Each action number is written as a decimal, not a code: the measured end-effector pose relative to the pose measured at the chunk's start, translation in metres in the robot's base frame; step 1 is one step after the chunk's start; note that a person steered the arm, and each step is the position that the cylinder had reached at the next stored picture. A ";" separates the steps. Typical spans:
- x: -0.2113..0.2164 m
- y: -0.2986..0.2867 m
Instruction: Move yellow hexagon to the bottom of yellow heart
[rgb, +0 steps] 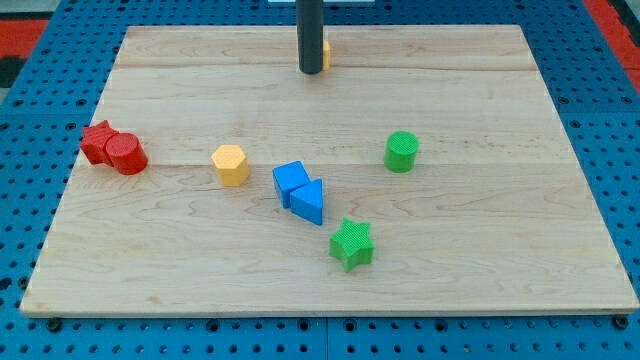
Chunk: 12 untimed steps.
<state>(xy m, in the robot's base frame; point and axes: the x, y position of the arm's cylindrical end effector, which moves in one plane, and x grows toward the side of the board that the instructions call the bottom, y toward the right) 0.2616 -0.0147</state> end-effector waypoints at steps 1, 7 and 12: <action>0.049 0.006; 0.223 -0.139; 0.093 -0.036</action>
<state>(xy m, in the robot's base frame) 0.3551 -0.0511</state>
